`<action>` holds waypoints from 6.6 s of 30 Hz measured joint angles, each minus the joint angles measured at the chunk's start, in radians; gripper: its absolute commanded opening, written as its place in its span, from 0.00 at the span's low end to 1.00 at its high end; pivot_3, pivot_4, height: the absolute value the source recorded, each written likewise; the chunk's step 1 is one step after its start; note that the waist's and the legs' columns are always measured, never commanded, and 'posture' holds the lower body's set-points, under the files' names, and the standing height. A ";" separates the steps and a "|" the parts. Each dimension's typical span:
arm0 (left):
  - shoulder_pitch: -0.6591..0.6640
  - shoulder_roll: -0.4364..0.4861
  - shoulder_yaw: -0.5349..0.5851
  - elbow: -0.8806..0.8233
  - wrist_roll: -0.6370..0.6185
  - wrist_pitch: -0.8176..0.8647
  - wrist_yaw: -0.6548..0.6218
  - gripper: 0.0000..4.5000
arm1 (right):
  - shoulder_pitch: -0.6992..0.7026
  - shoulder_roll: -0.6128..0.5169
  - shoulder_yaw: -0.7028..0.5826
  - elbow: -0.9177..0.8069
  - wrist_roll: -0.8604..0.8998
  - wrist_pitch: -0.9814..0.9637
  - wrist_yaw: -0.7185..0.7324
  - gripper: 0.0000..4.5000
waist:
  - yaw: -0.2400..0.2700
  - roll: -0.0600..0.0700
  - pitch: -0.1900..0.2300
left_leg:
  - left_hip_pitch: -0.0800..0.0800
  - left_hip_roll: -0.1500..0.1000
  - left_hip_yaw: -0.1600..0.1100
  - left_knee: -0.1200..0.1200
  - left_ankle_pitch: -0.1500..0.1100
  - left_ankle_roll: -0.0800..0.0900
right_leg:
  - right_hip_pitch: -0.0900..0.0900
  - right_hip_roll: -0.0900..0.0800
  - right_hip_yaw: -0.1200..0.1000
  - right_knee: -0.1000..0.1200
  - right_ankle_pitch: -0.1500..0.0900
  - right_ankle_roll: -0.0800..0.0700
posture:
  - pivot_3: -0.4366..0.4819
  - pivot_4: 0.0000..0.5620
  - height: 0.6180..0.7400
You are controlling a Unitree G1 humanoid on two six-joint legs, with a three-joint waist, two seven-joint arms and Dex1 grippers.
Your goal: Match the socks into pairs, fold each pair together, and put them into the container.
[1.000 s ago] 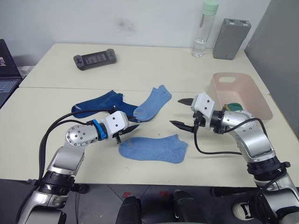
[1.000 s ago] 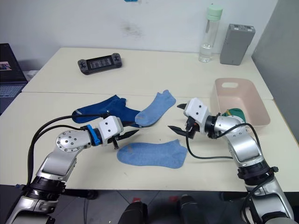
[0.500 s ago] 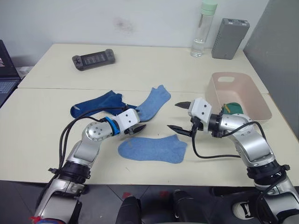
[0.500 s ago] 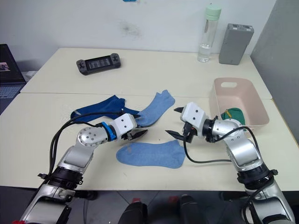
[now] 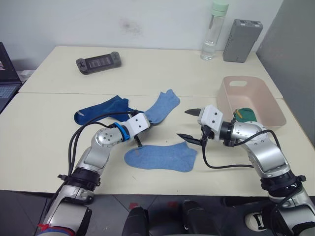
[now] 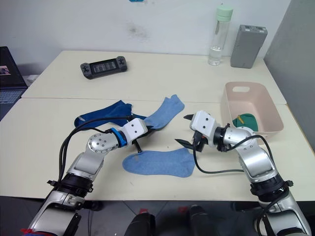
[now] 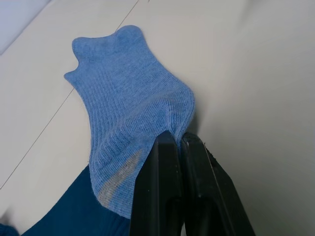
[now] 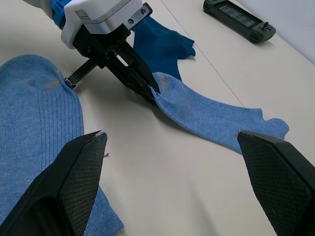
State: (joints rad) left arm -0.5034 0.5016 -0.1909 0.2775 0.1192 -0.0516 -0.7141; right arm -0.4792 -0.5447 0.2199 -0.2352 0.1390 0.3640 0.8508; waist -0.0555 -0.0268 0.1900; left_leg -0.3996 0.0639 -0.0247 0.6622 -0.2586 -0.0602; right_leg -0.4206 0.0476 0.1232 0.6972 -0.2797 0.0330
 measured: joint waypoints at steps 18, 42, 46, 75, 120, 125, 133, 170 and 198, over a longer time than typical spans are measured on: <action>0.159 0.151 0.003 -0.284 -0.110 -0.011 -0.203 0.00 | -0.017 0.000 -0.007 0.042 0.002 -0.007 0.015 1.00 | 0.000 0.000 0.000 | 0.000 0.000 0.000 0.000 0.000 0.000 | 0.000 0.000 0.000 0.000 -0.001 0.002 | 0.48 0.27 1.00; 0.273 0.256 0.315 -0.383 -0.581 0.533 -0.303 0.40 | -0.020 0.004 -0.005 -0.006 0.025 0.021 0.027 1.00 | -0.001 0.000 0.000 | 0.000 0.000 0.000 0.000 0.000 0.000 | 0.000 0.000 -0.001 0.000 -0.002 0.003 | 0.48 0.27 1.00; 0.284 0.255 0.241 -0.396 -0.531 0.464 -0.332 0.40 | -0.020 0.005 -0.002 -0.006 0.030 0.021 0.025 1.00 | 0.000 0.000 0.000 | 0.000 0.000 0.000 0.000 0.000 0.000 | 0.000 0.000 0.000 0.000 -0.002 0.002 | 0.48 0.27 1.00; 0.097 0.124 0.049 -0.178 -0.320 0.206 -0.343 0.01 | -0.010 0.005 0.001 -0.035 0.030 0.039 0.016 1.00 | -0.003 0.000 0.000 | 0.000 0.000 0.000 0.000 0.000 0.000 | 0.000 0.000 0.000 0.000 -0.001 0.002 | 0.48 0.27 1.00; 0.457 0.359 0.098 -0.442 -0.189 -0.158 -0.401 0.00 | -0.319 0.156 0.147 0.520 -0.009 0.257 0.149 0.23 | -0.011 0.001 0.001 | 0.000 0.001 0.001 -0.001 0.000 0.000 | -0.002 0.000 0.000 0.000 -0.002 -0.001 | 0.48 0.27 1.00; 0.457 0.353 0.098 -0.438 -0.189 -0.158 -0.388 0.00 | -0.330 0.152 0.147 0.517 -0.009 0.254 0.154 0.00 | -0.012 0.001 0.001 | 0.000 0.001 0.001 -0.001 0.000 0.000 | -0.002 0.000 0.000 0.000 -0.002 -0.001 | 0.48 0.27 1.00; 0.409 0.393 0.117 -0.372 -0.254 -0.218 -0.462 0.00 | -0.291 0.061 0.078 0.306 0.045 0.410 0.165 0.00 | -0.010 0.001 0.001 | 0.000 0.001 0.000 -0.001 0.000 0.000 | -0.002 0.000 -0.001 0.000 -0.003 -0.001 | 0.48 0.27 1.00; -0.048 0.450 -0.123 0.127 -0.392 -0.514 -0.894 0.67 | 0.162 0.124 -0.219 -0.422 0.367 0.990 -0.337 0.69 | -0.028 0.001 0.000 | -0.001 0.001 -0.001 -0.001 0.000 0.000 | -0.002 0.001 -0.002 0.000 -0.005 0.002 | 0.48 0.27 1.00; 0.324 0.356 0.216 -0.435 -0.597 0.627 -0.248 0.53 | -0.068 -0.167 0.080 0.083 0.214 0.375 0.173 0.62 | -0.026 0.000 0.001 | 0.000 0.001 -0.001 -0.001 -0.001 0.001 | -0.001 0.000 -0.001 0.000 -0.006 0.003 | 0.48 0.27 1.00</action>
State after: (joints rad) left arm -0.1798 0.8575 0.0249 -0.1580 -0.4775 0.5755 -0.9625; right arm -0.5477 -0.7113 0.3000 -0.1520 0.3532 0.7392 1.0234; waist -0.0813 -0.0264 0.1912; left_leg -0.4000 0.0647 -0.0255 0.6610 -0.2593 -0.0592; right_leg -0.4219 0.0477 0.1220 0.6972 -0.2856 0.0363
